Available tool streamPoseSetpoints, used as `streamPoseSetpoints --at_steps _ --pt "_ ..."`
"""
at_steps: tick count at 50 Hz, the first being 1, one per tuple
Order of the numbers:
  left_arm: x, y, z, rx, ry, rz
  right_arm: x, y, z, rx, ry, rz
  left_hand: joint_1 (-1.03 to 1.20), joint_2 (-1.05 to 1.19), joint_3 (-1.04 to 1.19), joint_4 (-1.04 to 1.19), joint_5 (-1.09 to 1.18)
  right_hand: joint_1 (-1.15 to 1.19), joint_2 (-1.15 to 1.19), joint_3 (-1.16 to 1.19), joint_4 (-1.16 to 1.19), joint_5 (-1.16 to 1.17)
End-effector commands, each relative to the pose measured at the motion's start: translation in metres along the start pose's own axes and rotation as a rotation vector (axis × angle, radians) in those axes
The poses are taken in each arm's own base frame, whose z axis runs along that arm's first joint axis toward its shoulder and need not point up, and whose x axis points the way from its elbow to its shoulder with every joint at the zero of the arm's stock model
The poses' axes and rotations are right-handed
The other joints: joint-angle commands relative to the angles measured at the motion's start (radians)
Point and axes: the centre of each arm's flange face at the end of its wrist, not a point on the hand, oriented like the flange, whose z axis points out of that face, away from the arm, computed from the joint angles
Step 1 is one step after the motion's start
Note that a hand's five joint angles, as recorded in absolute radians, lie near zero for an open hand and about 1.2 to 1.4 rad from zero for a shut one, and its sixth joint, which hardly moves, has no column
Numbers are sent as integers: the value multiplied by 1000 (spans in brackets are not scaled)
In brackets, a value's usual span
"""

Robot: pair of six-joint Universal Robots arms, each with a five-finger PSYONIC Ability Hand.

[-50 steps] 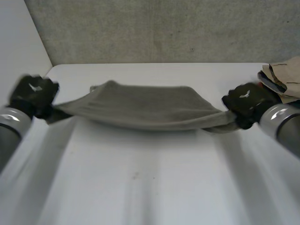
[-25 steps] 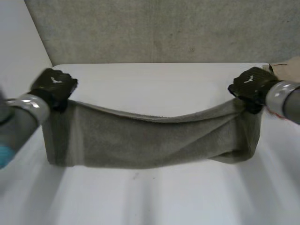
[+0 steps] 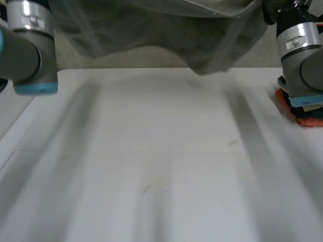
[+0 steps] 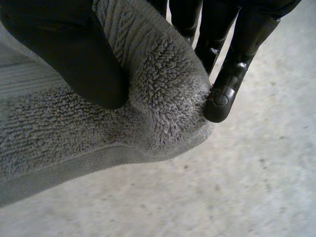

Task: Fold the laundry.

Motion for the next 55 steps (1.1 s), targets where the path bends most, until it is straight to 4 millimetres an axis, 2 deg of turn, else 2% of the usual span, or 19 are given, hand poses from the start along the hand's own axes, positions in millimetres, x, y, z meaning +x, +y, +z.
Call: streamPoseSetpoints --at_steps 1,2,4,5,6,13,17,20,22,23,24,31,39,42,43,44,46,52,55 --pt "24 42 -65 -218 161 10 -36 22 -43 -176 -244 74 249 200 204 195 244 420 225 214 205 241" --pt "31 52 -84 -268 208 7 -42 26 -51 -200 -278 82 249 200 204 195 244 420 225 214 205 241" --pt "36 59 -100 -306 248 6 -53 32 -66 -246 -340 103 249 200 204 195 244 420 225 214 205 241" --pt "38 63 -108 -324 266 5 -64 38 -81 -295 -394 127 249 200 204 195 244 420 225 214 205 241" --pt "45 70 -127 -366 313 3 -68 41 -90 -321 -419 138 249 200 204 195 244 420 225 214 205 241" --pt "54 94 -184 -511 435 11 -109 70 -158 -502 -594 153 249 200 204 195 244 420 225 214 205 241" --pt "57 102 -204 -565 474 9 -109 80 -178 -584 -617 157 249 200 204 195 244 420 225 214 205 241" --pt "52 106 -207 -583 469 14 -109 81 -189 -665 -641 226 249 200 204 195 244 420 225 214 205 241" --pt "48 107 -206 -589 458 18 -109 78 -194 -712 -649 284 249 200 204 195 244 340 145 134 125 160" --pt "47 107 -205 -587 455 19 -108 76 -195 -752 -641 343 249 200 204 195 244 92 -103 -114 -123 -87" --pt "41 106 -203 -585 442 24 -106 74 -195 -770 -635 376 249 200 204 195 244 8 -187 -198 -207 -171" --pt "36 102 -200 -576 437 17 -94 74 -187 -863 -545 556 249 200 204 195 244 -95 -291 -301 -310 -275" --pt "32 102 -203 -599 452 20 -74 92 -184 -931 -440 506 249 200 204 195 244 -78 -273 -284 -293 -257" --pt "27 101 -203 -623 460 19 -71 91 -184 -936 -442 505 249 200 204 195 244 -40 -235 -246 -255 -219" --pt "26 100 -203 -628 461 20 -71 90 -184 -938 -445 506 249 200 204 195 244 42 -154 -164 -173 -138" --pt "25 99 -203 -634 463 20 -70 87 -185 -941 -458 507 249 200 204 195 244 290 94 84 75 110" --pt "22 96 -202 -643 469 21 -70 86 -185 -942 -463 501 249 200 204 195 244 420 224 214 205 240" --pt "15 87 -201 -664 479 26 -64 80 -183 -908 -496 420 249 200 204 195 244 420 225 214 205 241" --pt "8 78 -208 -704 507 32 -57 74 -183 -896 -515 369 249 200 204 195 244 420 225 214 205 241"
